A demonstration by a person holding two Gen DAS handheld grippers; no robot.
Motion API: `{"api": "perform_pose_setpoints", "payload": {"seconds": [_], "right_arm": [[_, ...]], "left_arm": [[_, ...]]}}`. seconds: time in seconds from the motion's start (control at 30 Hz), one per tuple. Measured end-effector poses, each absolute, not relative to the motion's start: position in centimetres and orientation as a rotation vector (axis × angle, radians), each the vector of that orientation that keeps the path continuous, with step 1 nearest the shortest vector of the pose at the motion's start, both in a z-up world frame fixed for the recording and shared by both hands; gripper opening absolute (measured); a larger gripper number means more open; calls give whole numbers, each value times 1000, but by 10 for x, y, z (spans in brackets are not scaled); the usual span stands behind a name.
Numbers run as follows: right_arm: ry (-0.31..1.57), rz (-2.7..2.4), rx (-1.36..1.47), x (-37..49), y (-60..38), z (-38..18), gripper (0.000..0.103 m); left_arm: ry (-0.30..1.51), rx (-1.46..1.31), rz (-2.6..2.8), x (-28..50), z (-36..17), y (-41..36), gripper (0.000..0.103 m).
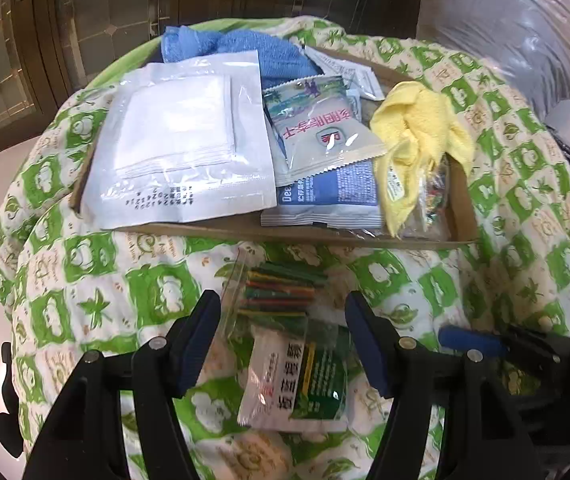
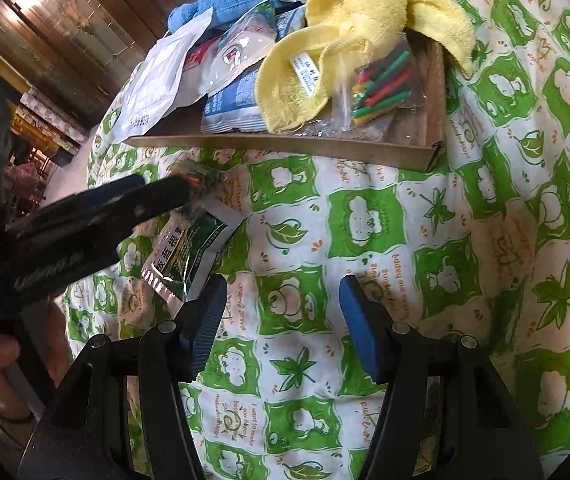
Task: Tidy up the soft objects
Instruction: 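Move the left tool to the coloured-stick bundle while the right tool approaches the green sachet, then grasp the coloured-stick bundle with the left tool while the right tool grasps the green sachet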
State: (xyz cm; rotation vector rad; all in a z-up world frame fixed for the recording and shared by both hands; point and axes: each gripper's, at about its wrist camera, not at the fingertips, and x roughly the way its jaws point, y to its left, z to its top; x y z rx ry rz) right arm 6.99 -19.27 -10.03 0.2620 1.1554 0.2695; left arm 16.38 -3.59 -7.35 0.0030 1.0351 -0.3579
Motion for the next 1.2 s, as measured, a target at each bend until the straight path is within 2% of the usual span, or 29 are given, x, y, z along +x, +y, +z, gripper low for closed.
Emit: {"api": "perform_pose_setpoints", "payload": {"seconds": [0.23,0.27,0.3,0.37,0.83,1.0,1.2], "right_arm": [[1167,271,239,69,-183,-105,59],[1168,271,237,69,-182,-106,59],[1168,272,234,70,-181,-106,59],[1170,275,223,70,-178,-106,59],[1176,279,225,67,-180,-107,59],[1227,312,356,77,-179,-107,59],[1271,335,450,94,-159,-100,59]], "left_arm": [[1068,61,-345,185,-93,-59,64],[1068,60,-349,187,-95,-60,55],[1069,62,-352,188,-97,-62,41],[1067,81,-351,188,-103,-64,39],[1110,82,-301,158,-100,-19,38],[1141,-68,-292,138,-104,15,38],[1133,-89,-286,136,-110,25,39]]}}
